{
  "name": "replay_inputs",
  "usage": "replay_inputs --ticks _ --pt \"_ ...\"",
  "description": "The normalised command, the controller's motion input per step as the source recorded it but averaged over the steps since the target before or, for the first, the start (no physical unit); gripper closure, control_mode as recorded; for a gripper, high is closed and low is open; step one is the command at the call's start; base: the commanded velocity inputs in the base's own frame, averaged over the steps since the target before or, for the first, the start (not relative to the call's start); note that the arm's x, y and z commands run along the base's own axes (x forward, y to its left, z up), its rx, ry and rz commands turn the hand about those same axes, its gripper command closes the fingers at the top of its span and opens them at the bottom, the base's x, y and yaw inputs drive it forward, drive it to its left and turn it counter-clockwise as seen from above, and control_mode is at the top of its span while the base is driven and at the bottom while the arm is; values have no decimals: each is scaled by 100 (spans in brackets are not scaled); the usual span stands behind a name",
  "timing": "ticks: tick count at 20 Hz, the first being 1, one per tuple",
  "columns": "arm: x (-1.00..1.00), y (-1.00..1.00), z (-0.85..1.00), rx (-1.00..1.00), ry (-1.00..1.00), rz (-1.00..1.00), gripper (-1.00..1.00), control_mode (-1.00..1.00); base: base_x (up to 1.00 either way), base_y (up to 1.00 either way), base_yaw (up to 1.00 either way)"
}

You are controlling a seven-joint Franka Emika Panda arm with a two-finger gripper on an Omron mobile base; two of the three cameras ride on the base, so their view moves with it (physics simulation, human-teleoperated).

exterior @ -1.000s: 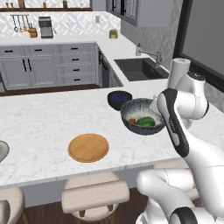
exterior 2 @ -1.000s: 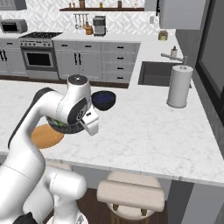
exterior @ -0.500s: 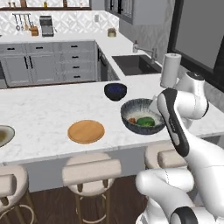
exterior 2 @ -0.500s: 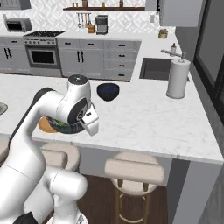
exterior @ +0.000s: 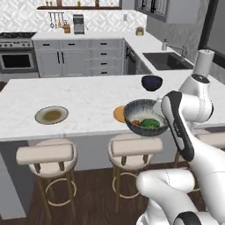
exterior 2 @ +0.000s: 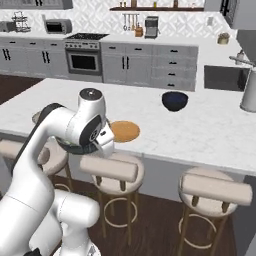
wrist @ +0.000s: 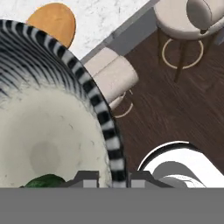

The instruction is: Pick the chicken drumstick and broccoli from their plates and place them in the bowl. Then put the bowl in the fridge.

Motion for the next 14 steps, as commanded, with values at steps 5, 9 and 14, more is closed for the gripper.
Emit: replay_inputs --ticks 5,9,14 --pt "0 0 0 0 0 0 100 100 2 100 18" --pt "0 0 0 0 0 0 100 100 6 100 11" --pt "0 0 0 0 0 0 100 100 6 100 7"
